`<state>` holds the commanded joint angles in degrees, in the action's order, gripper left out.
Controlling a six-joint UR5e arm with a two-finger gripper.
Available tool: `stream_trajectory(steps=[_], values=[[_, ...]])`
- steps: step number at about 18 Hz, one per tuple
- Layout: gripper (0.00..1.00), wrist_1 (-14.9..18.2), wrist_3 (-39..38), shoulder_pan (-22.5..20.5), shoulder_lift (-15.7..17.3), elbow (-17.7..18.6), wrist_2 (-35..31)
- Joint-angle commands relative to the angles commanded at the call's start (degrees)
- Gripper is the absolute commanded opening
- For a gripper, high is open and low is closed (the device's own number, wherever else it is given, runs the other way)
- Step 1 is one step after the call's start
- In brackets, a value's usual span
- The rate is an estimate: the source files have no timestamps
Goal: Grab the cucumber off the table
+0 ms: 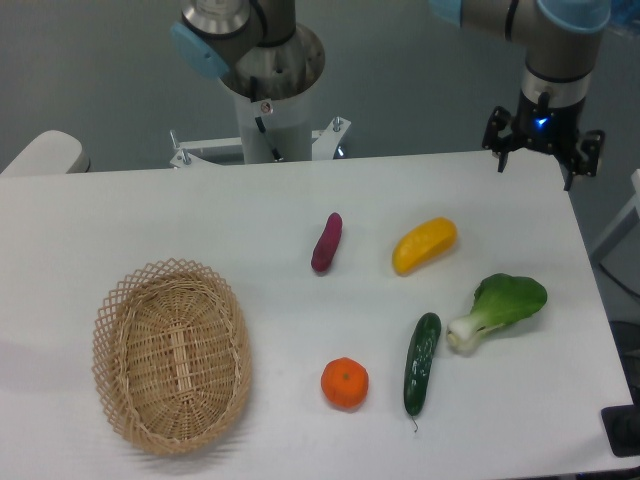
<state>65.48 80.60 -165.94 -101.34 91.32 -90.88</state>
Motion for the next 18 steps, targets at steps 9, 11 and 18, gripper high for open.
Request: stream_trajectory(steps=[9, 11, 18], values=[[1.00, -1.58, 0.09, 0.17, 0.00, 0.35, 0.26], [1.00, -2.46, 0.00, 0.70, -0.18, 0.18, 0.26], [1.00, -2.99, 0.00, 2.28, -1.23, 0.44, 0.53]])
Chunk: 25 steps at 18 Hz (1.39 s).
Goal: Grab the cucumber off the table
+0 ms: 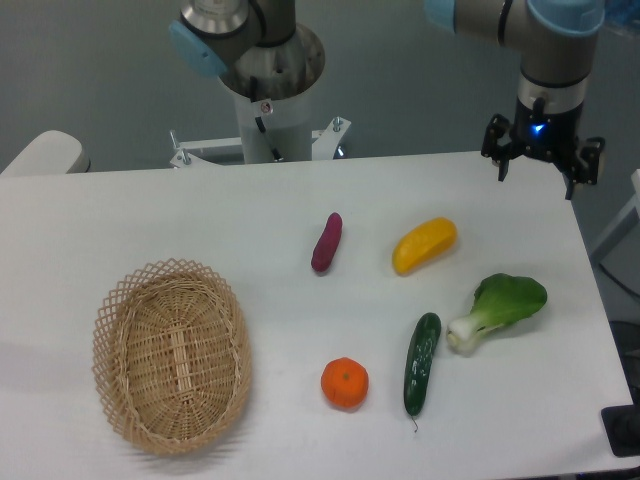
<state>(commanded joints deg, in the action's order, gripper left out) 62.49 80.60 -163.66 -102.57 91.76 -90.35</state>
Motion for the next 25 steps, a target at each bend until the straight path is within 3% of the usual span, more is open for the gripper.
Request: stream_trajectory(steps=[3, 8, 13, 15, 18, 25], values=[[1.00, 0.09, -1.83, 1.05, -0.62, 0.00, 0.09], [1.00, -0.09, -15.80, 6.15, -2.54, 0.00, 0.00], [1.00, -2.81, -27.23, 11.16, -5.71, 0.00, 0.09], [1.00, -4.12, -28.12, 13.44, -7.55, 0.00, 0.00], [1.00, -9.13, -33.55, 16.17, -10.45, 0.61, -0.09], [1.00, -9.32, -35.25, 17.32, -16.96, -2.90, -0.09]])
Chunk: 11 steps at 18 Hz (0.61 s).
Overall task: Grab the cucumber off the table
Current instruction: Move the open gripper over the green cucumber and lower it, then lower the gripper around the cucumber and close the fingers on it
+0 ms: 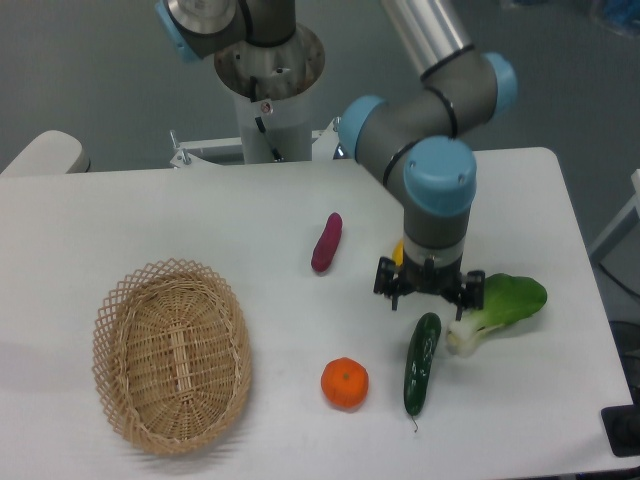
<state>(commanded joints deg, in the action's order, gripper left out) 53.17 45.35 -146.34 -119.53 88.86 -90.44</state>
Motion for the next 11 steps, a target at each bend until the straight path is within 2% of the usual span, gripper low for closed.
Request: stream_trajectory(steps=[7, 11], values=[[1.00, -0.88, 2.54, 0.00, -4.22, -0.88, 0.00], [1.00, -2.72, 3.08, 0.17, -5.80, -0.97, 0.00]])
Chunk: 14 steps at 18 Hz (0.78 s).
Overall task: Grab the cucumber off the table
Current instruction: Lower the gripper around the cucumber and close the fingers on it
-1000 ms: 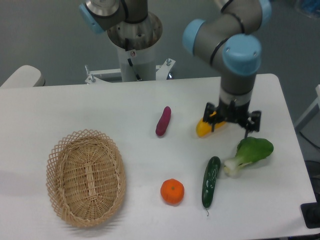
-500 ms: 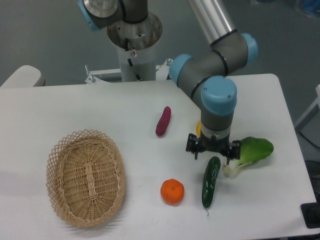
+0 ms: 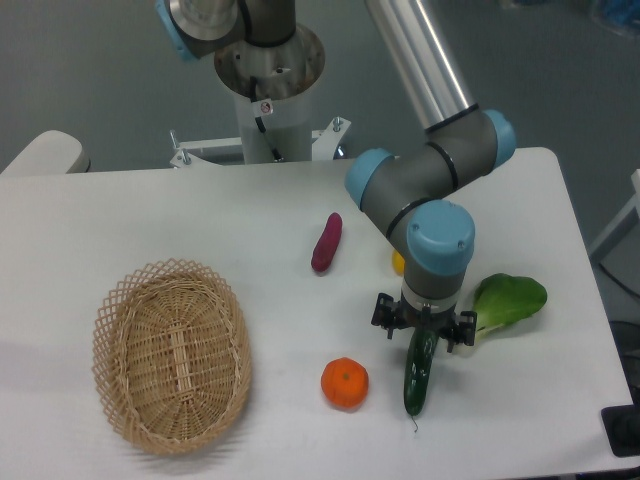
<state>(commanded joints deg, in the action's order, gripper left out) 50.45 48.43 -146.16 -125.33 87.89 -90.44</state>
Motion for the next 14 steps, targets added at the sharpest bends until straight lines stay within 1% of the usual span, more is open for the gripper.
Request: stream_trajectory(steps=[5, 6, 7, 8, 10, 11, 14], values=[[1.00, -0.18, 0.09, 0.00, -1.14, -0.44, 0.09], [0.99, -0.18, 0.17, 0.00, -1.23, -0.35, 0.09], [0.93, -0.09, 0.17, 0.00, -1.23, -0.27, 0.09], [0.85, -0.18, 0.17, 0.00, -1.23, 0.00, 0.09], [0.63, -0.09, 0.17, 0.00, -1.15, -0.09, 0.09], [0.55, -0.09, 0.26, 0.00, -1.15, -0.09, 0.09], [0.36, -0.09, 0.26, 0.00, -0.97, -0.26, 0.09]])
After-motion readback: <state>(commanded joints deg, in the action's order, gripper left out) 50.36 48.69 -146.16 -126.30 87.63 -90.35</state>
